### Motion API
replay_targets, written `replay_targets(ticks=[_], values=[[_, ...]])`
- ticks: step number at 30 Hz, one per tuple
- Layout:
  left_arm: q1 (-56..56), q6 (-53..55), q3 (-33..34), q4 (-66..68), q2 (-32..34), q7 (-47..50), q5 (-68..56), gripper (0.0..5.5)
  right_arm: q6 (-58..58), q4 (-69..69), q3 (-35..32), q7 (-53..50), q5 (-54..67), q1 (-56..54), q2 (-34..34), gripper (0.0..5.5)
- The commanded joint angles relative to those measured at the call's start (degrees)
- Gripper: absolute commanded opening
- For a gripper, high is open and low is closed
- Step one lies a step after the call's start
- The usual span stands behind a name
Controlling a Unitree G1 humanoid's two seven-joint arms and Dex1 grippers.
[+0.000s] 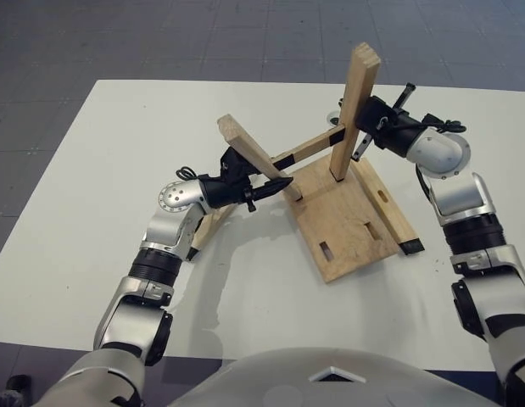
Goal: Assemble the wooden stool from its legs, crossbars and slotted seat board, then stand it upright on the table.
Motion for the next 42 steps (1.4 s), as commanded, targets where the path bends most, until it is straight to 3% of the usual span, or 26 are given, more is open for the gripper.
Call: replay_targets(ticks=[1, 7, 11, 16, 23, 31, 34, 38, 42], values=[[1.1, 3.0, -5.4, 3.6, 2.1, 2.6, 12.0, 2.06, -1.6, -4.8, 3.0, 5.8, 1.9, 2.1, 0.1, 0.10], [0.6, 4.5, -6.2, 1.0, 2.7, 4.7, 12.8, 2.06, -0.8, 13.5, -3.6, 0.8, 0.0, 5.8, -6.8, 0.10], [-2.3, 9.1, -7.4, -1.4, 2.7, 7.2, 14.2, 2.06, -2.2, 17.6, -5.7, -1.1, 0.5, 9.1, -8.6, 0.10], [-3.0, 14.3, -6.3, -0.7, 2.7, 7.7, 12.1, 2.06, 1.5, 9.2, -9.5, -2.3, 3.7, 13.3, -7.9, 0.10], [-4.9, 20.7, -2.3, -8.6, 2.8, 3.8, 6.4, 2.06, 8.3, -3.8, -9.5, -2.7, 4.4, 18.5, -5.6, 0.10], [-8.1, 23.0, 2.1, -12.3, 1.1, 2.7, 4.6, 3.46, 12.4, -10.0, -10.1, -3.2, 4.3, 20.8, -4.6, 0.10], [-5.0, 20.9, 0.6, -13.7, 5.0, 0.8, 8.4, 3.92, 14.2, -11.2, -9.2, -1.7, 4.3, 21.7, -5.0, 0.10], [0.4, 18.4, -2.0, -15.3, 12.2, -2.3, 14.6, 3.92, 18.5, -17.9, -8.1, 2.4, 6.4, 25.3, -5.1, 0.10], [1.1, 19.3, -3.1, -14.4, 9.8, 2.7, 18.5, 3.92, 22.5, -21.4, -7.9, 3.9, 9.0, 28.4, -4.4, 0.10]])
